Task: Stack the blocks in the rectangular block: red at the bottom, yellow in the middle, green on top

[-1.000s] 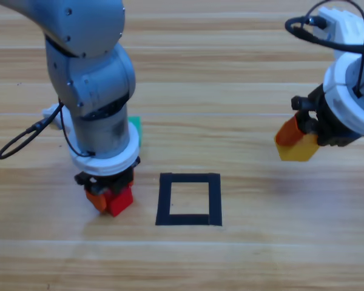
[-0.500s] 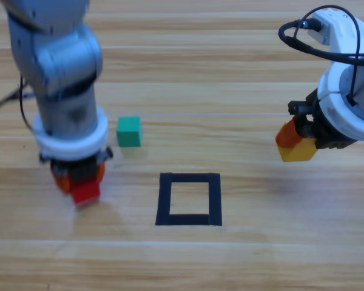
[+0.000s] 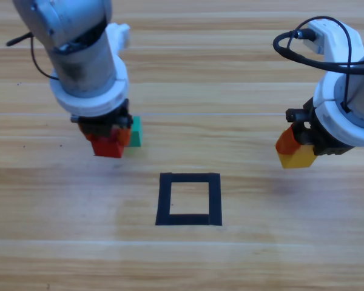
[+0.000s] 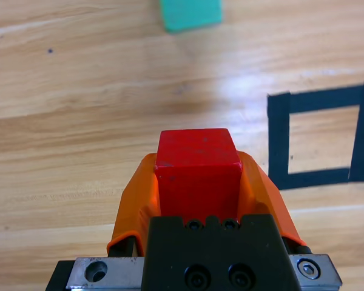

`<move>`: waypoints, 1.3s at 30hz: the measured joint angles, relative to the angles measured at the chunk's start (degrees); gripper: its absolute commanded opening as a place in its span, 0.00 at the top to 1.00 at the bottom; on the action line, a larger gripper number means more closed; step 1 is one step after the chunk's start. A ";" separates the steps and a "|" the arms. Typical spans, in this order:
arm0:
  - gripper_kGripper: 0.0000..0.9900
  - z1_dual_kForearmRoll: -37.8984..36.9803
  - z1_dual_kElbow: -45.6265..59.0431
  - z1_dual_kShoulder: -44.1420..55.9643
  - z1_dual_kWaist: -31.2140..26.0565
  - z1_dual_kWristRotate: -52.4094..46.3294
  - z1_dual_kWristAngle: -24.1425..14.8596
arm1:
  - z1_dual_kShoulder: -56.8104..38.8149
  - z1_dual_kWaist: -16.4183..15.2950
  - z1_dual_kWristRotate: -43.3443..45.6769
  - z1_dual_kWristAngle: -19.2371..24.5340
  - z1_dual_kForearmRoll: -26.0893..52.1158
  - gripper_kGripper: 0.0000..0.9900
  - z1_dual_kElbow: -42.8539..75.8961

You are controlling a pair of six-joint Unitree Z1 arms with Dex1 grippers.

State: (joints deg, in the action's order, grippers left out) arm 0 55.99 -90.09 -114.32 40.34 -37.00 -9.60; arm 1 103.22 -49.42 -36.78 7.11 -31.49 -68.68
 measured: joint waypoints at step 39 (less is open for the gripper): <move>1.00 10.87 -19.91 -16.77 8.68 -18.28 8.25 | 3.67 -0.21 -0.84 -0.74 -7.63 0.78 -5.48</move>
State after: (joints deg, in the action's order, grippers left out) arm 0 66.85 -109.99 -131.10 49.02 -55.28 -1.35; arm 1 106.89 -49.63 -37.62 6.37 -39.12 -74.16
